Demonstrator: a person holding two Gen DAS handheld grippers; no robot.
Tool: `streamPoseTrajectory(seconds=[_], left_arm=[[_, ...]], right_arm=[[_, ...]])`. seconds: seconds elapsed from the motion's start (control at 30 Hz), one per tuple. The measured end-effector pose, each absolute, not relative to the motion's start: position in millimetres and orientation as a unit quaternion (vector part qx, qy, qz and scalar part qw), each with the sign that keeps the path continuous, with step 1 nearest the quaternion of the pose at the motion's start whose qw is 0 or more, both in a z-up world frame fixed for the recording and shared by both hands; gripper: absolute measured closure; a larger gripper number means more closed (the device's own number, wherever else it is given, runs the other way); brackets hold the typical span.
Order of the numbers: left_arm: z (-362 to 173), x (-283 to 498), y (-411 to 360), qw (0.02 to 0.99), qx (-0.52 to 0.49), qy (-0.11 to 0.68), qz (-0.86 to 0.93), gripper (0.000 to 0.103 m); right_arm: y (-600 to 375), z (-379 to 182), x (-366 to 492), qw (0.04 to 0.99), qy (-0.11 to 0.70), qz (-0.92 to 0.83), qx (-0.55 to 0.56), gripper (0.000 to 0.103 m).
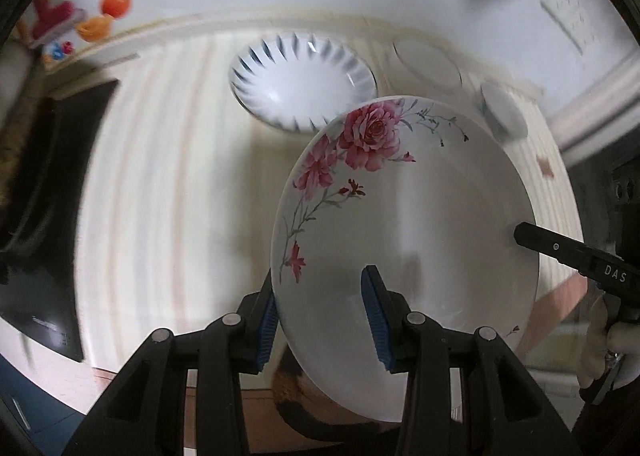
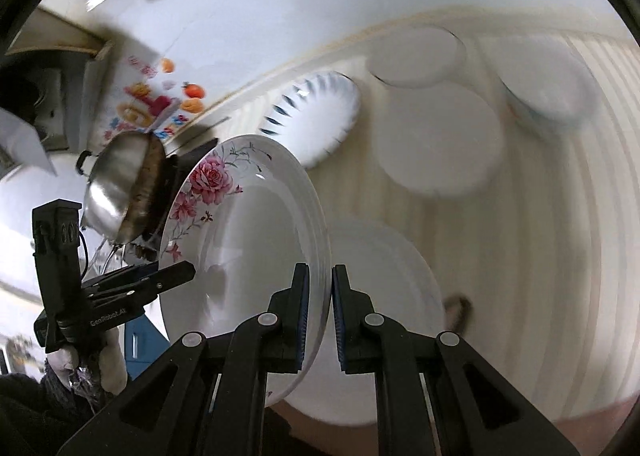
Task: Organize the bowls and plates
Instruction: 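Lay the pink-flower plate onto the held white plate with the right tool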
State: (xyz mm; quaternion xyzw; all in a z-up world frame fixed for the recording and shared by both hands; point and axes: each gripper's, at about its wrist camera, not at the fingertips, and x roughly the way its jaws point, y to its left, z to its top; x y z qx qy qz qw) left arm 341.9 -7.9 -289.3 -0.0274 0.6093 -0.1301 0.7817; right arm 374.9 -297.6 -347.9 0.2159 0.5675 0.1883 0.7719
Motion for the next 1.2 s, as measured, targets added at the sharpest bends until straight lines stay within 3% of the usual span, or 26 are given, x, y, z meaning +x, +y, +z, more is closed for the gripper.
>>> streamPoseTrajectory(seconds=[0.37, 0.8, 1.2], left_arm=[[-338, 338, -53, 0.739, 0.045, 0.657, -0.146, 0.066], [-360, 336, -82, 0.728, 0.107, 0.666, -0.122, 0.066], [-377, 333, -94, 0.724, 0.097, 0.673, -0.114, 0.066]], right_arm=[[-329, -419, 339, 0.74, 0.607, 0.135, 0.256, 0.09], [-321, -435, 343, 0.726, 0.623, 0.135, 0.258, 0.09], [-311, -430, 348, 0.727, 0.632, 0.124, 0.239, 0.09]])
